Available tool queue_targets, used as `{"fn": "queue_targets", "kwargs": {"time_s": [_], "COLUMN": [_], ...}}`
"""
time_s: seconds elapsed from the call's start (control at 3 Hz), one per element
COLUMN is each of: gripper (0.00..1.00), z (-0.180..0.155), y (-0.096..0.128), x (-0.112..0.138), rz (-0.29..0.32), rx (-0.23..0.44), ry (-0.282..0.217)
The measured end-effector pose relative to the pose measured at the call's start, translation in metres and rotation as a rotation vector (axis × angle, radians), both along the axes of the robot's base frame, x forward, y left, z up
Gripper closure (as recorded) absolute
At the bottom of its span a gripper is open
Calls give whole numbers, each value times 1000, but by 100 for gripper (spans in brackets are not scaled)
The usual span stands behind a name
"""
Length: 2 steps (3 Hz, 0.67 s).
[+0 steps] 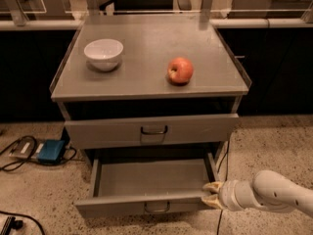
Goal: Open middle drawer
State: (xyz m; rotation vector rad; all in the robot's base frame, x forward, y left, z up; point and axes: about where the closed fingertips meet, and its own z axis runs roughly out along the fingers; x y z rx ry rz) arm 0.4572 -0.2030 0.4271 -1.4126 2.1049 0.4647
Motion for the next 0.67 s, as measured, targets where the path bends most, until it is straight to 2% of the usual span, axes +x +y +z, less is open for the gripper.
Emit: {"fn": "queue_targets", "kwargs": {"time_s": [0.33,0.67], "gripper": [100,82], "z": [5,5], "y": [1,1], "x": [1,1], "rz": [0,0], "rx": [0,0], "ry": [0,0]}}
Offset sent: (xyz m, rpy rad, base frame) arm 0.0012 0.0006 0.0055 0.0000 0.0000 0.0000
